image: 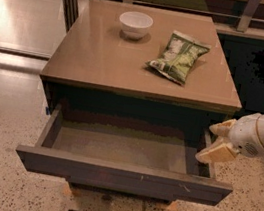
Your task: Close top drawer
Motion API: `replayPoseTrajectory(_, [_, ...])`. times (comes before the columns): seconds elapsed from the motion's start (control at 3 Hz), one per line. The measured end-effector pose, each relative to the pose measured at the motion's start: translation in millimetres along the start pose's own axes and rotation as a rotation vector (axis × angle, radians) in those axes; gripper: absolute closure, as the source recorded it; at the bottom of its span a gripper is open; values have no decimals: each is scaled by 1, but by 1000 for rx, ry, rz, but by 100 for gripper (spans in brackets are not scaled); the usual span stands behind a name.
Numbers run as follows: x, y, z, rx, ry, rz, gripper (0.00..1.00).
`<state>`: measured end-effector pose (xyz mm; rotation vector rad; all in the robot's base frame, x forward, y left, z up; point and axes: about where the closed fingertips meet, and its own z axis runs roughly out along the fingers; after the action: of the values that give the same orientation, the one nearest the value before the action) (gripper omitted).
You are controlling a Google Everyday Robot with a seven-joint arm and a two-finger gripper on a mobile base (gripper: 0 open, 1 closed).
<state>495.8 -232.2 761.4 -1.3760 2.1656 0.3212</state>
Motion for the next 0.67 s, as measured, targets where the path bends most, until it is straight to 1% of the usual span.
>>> replayPoseTrajectory(0.67, [0,0,0,0,0,0,81])
